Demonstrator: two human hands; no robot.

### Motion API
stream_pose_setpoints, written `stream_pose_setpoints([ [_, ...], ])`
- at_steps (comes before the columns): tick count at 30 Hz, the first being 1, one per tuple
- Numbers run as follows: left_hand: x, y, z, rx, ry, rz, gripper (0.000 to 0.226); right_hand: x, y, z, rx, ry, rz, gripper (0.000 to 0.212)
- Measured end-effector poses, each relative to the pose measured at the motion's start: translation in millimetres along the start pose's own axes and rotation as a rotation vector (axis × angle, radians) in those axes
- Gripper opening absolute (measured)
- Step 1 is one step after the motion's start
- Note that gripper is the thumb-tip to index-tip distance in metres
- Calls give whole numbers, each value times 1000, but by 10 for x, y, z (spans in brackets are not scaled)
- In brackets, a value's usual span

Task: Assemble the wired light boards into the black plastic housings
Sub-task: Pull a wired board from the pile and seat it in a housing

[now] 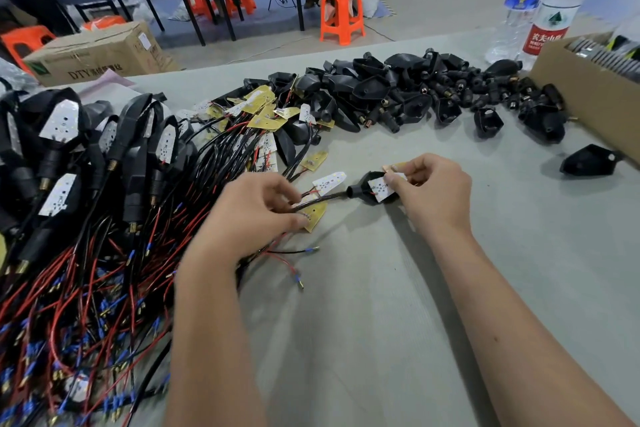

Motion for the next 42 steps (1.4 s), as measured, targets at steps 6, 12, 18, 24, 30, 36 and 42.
stream_pose_setpoints([
  [6, 193, 349, -164, -87, -5, -138, 13, -5, 20, 44, -37, -32, -87, 18],
  [12, 53, 470, -246, -157, -256, -591, 4, 24, 21, 7, 70, -15, -210, 18],
  [18, 99, 524, -301, -85, -426, -1071, 17, -13, 48, 50, 130, -17, -54, 28],
  [24, 17, 203, -126, -232, -370, -1349, 27, -36, 97, 64, 274, -123, 387, 22],
  [30, 89, 95, -15, -603, -123, -1298, 24, -78, 199, 123, 357, -49, 230, 10],
  [36, 141, 64, 43, -606, -199, -1248, 25, -63, 238, 109, 371, -37, 146, 26],
  [42, 62, -123, 156, -641, -169, -820, 33, -12, 179, 73, 72, 65, -203, 36],
])
Point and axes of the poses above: each hand's wrist, its own z-axis towards the middle knuckle, its own y-axis out of the back of the hand, x = y × z, the point moved 1 cm from there along z, towards the middle knuckle, and after that the axes turned 3 degrees about z, right-handed, at the moved point
